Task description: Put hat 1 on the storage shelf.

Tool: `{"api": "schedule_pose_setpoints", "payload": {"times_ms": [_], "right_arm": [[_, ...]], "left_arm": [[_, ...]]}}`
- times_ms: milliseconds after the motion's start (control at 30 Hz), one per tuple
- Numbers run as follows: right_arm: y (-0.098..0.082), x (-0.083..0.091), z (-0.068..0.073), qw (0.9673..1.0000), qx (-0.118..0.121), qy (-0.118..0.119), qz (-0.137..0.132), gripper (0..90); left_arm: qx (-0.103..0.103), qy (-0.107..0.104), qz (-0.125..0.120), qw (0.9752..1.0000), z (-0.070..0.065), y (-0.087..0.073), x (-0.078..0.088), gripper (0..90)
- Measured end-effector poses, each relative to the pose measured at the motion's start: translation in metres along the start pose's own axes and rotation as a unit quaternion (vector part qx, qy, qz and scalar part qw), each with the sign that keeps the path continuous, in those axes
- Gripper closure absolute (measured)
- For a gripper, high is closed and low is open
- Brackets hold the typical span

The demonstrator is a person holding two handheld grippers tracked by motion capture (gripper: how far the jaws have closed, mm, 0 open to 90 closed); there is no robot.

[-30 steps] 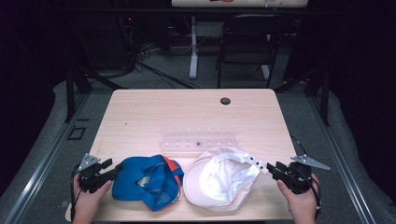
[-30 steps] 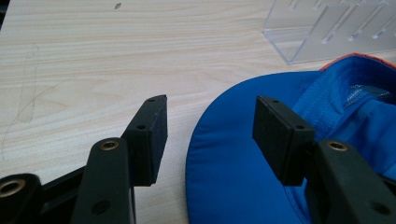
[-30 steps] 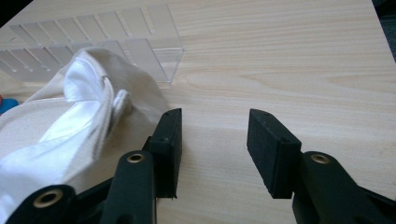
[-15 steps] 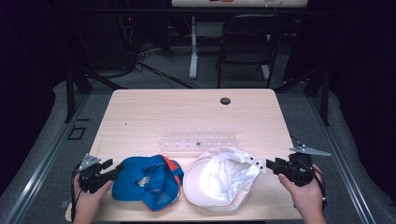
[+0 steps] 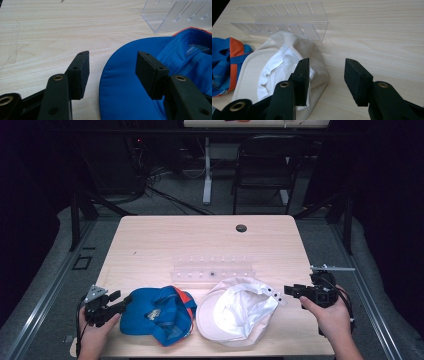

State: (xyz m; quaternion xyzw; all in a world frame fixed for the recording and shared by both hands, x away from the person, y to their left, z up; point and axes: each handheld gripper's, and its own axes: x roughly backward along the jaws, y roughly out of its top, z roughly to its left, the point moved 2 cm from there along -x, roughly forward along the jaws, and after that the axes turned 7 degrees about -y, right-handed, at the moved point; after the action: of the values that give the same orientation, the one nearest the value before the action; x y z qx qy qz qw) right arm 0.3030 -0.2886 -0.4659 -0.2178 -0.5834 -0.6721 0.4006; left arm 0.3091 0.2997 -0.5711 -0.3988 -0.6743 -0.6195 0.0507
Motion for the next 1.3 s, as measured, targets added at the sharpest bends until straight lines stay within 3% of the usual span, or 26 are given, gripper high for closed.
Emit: {"api": "schedule_pose_setpoints", "payload": {"times_ms": [267,533,633,733,767,933,967,1067,1167,1300], "right_arm": [[0.008,-0.004,0.006,0.999,0.007,-0.003,0.044,55.9],[0.015,-0.01,0.015,0.9952,0.011,-0.004,0.097,55.9],[0.019,-0.015,0.017,0.9922,0.006,0.0,0.124,54.8],[0.021,-0.018,0.018,0.9913,0.005,-0.001,0.131,54.6],[0.022,-0.02,0.019,0.9893,0.003,-0.001,0.146,54.6],[0.025,-0.026,0.02,0.986,-0.005,0.001,0.166,54.7],[0.026,-0.029,0.021,0.9839,-0.007,0.002,0.179,54.8],[0.026,-0.034,0.022,0.9823,-0.017,0.003,0.187,55.9],[0.027,-0.036,0.021,0.9784,-0.016,0.007,0.206,58.0],[0.026,-0.04,0.022,0.9765,-0.017,0.004,0.215,59.9]], "left_arm": [[0.0,0.0,0.001,1.0,0.0,0.0,-0.001,45.3],[0.0,-0.001,0.002,1.0,0.0,-0.001,-0.001,45.4],[0.0,-0.001,0.002,1.0,0.0,-0.001,-0.001,45.3],[0.001,-0.001,0.001,1.0,0.0,-0.001,-0.002,45.3],[0.001,-0.002,0.002,1.0,-0.001,-0.001,-0.002,45.3],[0.001,-0.002,0.002,1.0,-0.001,-0.001,-0.002,45.3],[0.001,-0.002,0.002,1.0,-0.001,-0.001,-0.002,45.3],[0.001,-0.002,0.001,1.0,0.0,-0.001,-0.002,45.3],[0.001,-0.001,0.003,1.0,0.0,-0.001,-0.002,45.3],[0.001,-0.001,0.003,1.0,0.0,-0.001,-0.002,45.3]]}}
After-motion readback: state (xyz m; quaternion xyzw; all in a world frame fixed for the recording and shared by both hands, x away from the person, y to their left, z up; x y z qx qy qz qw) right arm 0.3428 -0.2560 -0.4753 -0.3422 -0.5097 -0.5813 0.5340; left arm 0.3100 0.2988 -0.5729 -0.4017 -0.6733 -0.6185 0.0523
